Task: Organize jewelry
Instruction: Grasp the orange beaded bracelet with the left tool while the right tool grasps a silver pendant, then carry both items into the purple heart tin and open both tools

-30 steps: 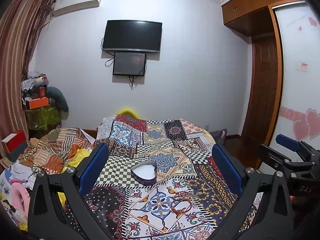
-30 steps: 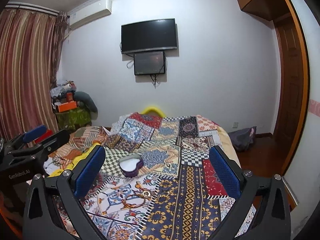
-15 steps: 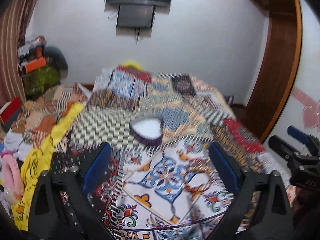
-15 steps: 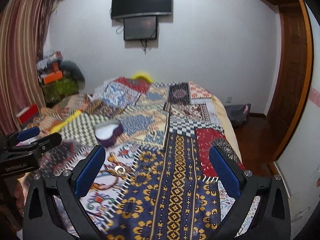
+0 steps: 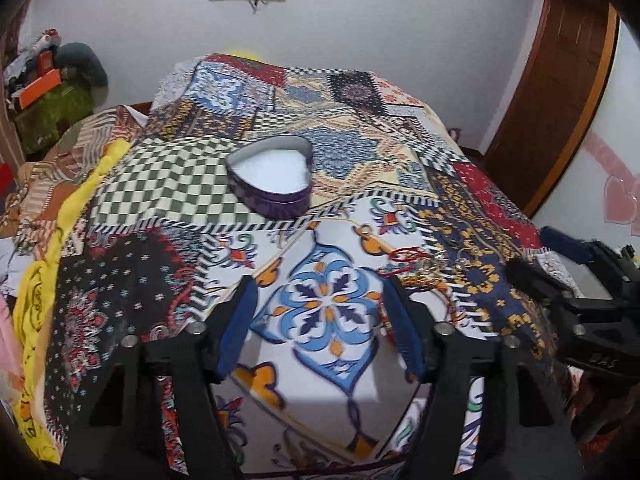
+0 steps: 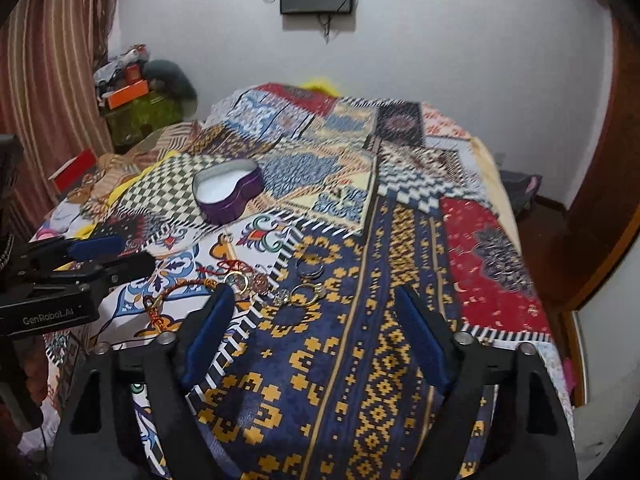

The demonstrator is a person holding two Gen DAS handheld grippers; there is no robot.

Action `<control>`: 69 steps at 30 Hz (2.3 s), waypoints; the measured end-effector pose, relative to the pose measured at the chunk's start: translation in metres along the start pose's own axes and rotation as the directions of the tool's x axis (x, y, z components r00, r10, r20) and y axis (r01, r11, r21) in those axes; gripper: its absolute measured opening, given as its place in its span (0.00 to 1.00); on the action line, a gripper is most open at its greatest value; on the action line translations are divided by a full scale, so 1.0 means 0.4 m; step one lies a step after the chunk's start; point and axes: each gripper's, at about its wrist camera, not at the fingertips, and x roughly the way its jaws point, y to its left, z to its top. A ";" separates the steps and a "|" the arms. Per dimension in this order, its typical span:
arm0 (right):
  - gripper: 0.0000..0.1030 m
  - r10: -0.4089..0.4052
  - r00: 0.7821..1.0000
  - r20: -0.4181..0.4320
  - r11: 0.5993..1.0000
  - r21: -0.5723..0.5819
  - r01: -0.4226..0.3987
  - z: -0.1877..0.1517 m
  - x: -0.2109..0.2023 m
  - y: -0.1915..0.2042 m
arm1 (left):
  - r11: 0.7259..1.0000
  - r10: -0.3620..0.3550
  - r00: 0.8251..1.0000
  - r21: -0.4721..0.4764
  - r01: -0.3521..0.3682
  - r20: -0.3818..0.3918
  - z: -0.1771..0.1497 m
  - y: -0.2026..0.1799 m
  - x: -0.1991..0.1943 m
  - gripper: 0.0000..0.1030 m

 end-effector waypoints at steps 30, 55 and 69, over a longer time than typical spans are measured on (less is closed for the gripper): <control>0.24 0.126 0.978 -0.168 0.988 -0.071 -0.140 0.024 0.122 0.029 | 0.988 -0.114 0.980 0.089 0.130 -0.164 0.006 -0.037 0.087 0.18; 0.09 0.107 0.991 -0.080 0.993 -0.044 -0.111 0.039 0.025 0.026 | 0.988 -0.145 0.982 0.040 0.151 -0.124 -0.001 -0.034 0.027 0.01; 0.09 0.110 0.993 0.035 0.991 -0.078 -0.107 0.117 -0.034 0.081 | 0.996 -0.083 0.997 0.039 0.082 0.007 0.066 0.008 -0.065 0.01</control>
